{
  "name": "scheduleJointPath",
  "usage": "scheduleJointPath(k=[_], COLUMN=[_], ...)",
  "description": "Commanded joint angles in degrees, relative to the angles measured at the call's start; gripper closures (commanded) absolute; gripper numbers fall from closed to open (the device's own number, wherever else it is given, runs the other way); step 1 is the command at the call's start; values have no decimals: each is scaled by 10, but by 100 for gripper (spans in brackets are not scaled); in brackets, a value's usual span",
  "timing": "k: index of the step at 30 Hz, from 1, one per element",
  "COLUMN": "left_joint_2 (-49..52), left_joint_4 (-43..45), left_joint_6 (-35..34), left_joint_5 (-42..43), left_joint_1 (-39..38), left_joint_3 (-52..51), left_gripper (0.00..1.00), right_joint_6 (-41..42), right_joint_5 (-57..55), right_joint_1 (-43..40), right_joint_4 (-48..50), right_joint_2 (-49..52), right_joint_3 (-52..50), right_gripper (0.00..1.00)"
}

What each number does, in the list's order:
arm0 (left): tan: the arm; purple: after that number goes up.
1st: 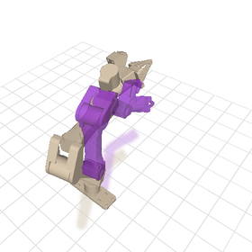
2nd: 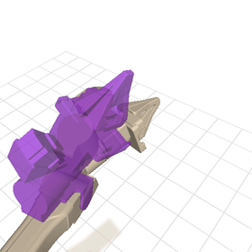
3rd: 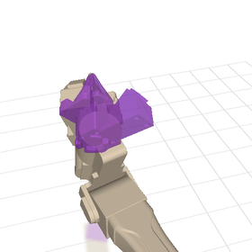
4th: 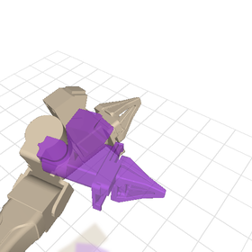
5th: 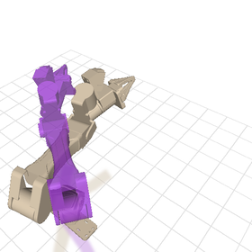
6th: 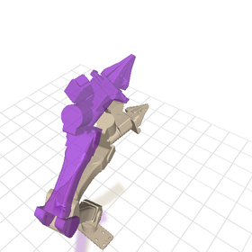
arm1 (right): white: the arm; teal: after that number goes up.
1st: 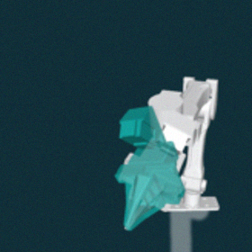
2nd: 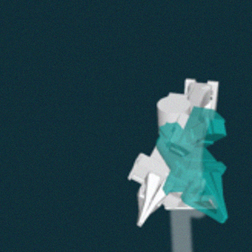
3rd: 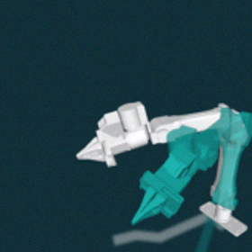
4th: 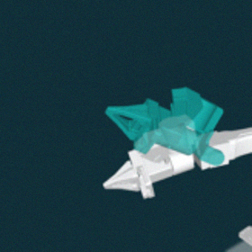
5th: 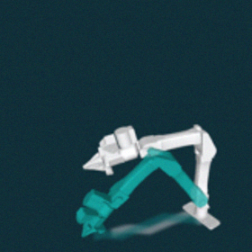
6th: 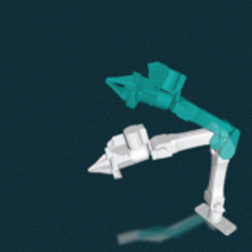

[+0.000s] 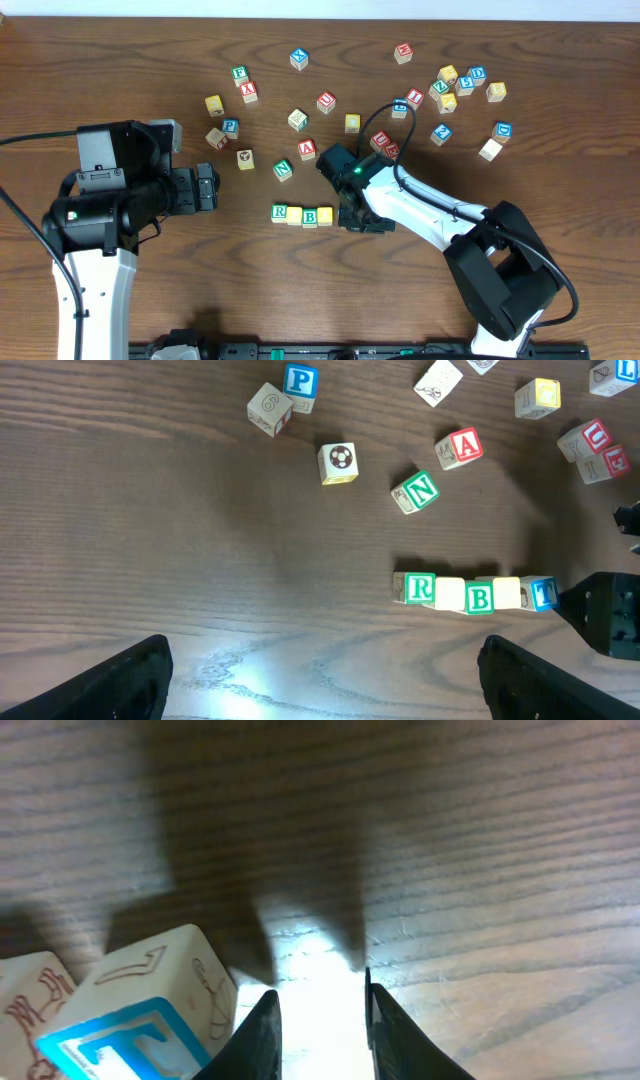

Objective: Spell out ROBOT
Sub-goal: 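Lower the right gripper down beside the T block at the row's end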

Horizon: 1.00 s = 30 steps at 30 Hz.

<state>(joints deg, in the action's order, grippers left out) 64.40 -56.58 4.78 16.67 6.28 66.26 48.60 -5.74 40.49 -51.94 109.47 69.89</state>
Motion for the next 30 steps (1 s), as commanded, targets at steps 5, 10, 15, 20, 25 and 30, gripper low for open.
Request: scheduleJointPath(k=[5, 10, 15, 20, 25, 30], left_joint_2=[-1, -1, -1, -1, -1, -1], left_joint_4=[-1, -1, -1, -1, -1, -1], left_joint_6=[8, 8, 8, 8, 8, 8], left_joint_5=[9, 9, 9, 9, 9, 9], left_joint_1=[2, 2, 2, 2, 2, 2], left_joint_3=[7, 7, 7, 7, 7, 7], left_gripper=[4, 4, 4, 4, 4, 4], right_joint_6=[7, 7, 7, 7, 7, 7], right_joint_5=[8, 9, 10, 10, 17, 18], right_joint_1=[9, 10, 10, 10, 16, 22], right_joint_4=[23, 34, 37, 38, 42, 46], right_joint_2=[-3, -3, -3, -3, -3, -3], right_joint_3=[-3, -3, -3, -3, -3, -3], right_gripper=[75, 75, 75, 75, 75, 74])
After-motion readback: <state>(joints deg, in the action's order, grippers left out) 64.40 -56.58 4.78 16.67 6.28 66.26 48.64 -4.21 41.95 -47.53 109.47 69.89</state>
